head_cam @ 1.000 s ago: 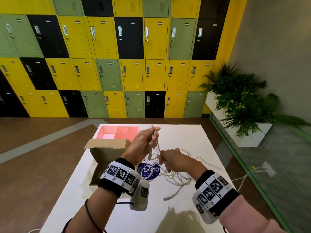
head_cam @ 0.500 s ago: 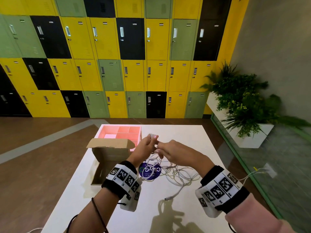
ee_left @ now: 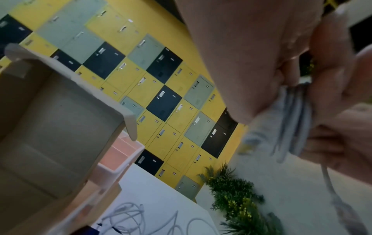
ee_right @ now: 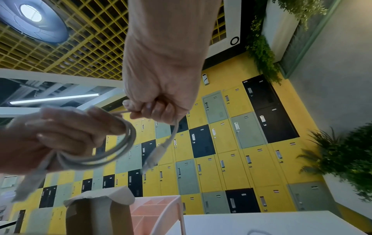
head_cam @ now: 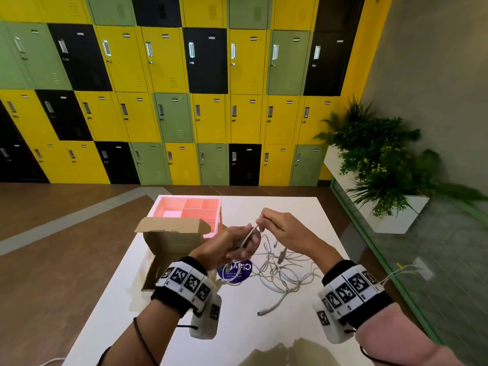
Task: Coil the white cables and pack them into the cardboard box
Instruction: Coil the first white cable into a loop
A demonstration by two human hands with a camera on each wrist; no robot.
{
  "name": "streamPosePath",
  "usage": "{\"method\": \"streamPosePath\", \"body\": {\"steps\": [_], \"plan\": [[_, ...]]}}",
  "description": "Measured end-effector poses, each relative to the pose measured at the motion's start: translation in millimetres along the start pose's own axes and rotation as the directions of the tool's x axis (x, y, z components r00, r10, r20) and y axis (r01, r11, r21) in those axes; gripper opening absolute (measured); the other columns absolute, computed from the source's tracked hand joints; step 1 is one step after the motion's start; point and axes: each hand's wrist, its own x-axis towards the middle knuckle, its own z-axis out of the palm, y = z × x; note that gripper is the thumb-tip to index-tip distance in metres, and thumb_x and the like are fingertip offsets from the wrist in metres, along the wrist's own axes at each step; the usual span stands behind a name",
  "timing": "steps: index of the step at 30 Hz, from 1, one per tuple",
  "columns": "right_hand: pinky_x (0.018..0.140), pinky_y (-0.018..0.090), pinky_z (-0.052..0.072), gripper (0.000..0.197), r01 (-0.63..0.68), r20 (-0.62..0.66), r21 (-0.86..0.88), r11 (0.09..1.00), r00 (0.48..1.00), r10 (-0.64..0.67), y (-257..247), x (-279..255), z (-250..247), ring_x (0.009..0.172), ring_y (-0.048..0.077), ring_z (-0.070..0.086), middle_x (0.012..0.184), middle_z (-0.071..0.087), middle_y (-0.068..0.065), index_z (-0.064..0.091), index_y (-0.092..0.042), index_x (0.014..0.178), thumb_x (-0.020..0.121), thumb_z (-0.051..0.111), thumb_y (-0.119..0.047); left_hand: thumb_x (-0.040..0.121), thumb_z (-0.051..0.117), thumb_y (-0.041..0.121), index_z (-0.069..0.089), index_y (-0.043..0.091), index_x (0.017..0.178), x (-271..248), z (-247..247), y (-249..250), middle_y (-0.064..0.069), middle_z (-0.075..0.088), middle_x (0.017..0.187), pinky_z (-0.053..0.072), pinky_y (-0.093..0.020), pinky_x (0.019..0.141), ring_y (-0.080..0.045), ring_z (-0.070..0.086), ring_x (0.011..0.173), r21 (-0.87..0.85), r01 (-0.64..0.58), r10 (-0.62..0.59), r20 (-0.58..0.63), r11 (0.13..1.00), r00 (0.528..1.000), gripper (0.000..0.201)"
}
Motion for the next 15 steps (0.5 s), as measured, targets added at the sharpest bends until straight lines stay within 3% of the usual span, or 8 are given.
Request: {"method": "streamPosePath", "body": {"steps": [3, 7, 11, 15], "plan": [[0.053, 0.020, 0.029, 0.026, -0.032, -0.037, 0.088, 0.996, 0.999, 0.035, 2.4, -3.5, 2.9, 0.054, 0.006, 0.037, 0.068, 0.051, 0.010, 0.050, -0.011, 0.096, 0.098, 0.044, -0.036, 0.099, 0.037, 0.030, 0.052, 0.012, 0.075, 1.9, -2.8, -0.3, 0.002, 0.039, 0.050, 0.031, -0.016, 0.044, -0.002, 0.027, 0.033, -0.196, 0.037, -0.019, 0.092, 0.980, 0.996, 0.034], [0.048, 0.018, 0.026, 0.028, -0.053, -0.055, 0.133, 0.990, 0.997, 0.060, 3.6, -5.0, 10.7, 0.048, 0.006, 0.031, 0.060, 0.040, 0.002, 0.047, -0.013, 0.099, 0.099, 0.038, -0.039, 0.096, 0.039, 0.030, 0.049, 0.014, 0.069, 5.0, -4.9, 4.3, 0.007, 0.043, 0.049, 0.018, -0.017, 0.043, 0.002, 0.032, 0.032, -0.337, 0.084, -0.025, 0.177, 0.938, 0.984, 0.032], [0.054, 0.022, 0.029, 0.040, -0.079, -0.026, 0.151, 0.985, 0.996, 0.084, 9.6, -7.0, 20.4, 0.053, 0.005, 0.033, 0.063, 0.041, -0.002, 0.052, -0.006, 0.096, 0.101, 0.033, -0.040, 0.096, 0.040, 0.030, 0.045, 0.016, 0.068, 6.9, -4.1, 5.7, 0.009, 0.038, 0.049, 0.014, -0.017, 0.040, 0.001, 0.028, 0.032, -0.321, 0.096, -0.057, 0.130, 0.942, 0.990, 0.032], [0.056, 0.029, 0.030, 0.033, -0.104, 0.040, 0.124, 0.987, 0.994, 0.100, 13.3, -10.4, 25.9, 0.056, 0.009, 0.037, 0.064, 0.045, 0.000, 0.050, -0.017, 0.098, 0.100, 0.034, -0.045, 0.098, 0.037, 0.030, 0.043, 0.016, 0.070, 6.6, -3.1, 4.8, 0.010, 0.033, 0.050, 0.020, -0.015, 0.038, -0.001, 0.021, 0.034, -0.298, 0.073, -0.067, 0.029, 0.952, 0.997, 0.032]]}}
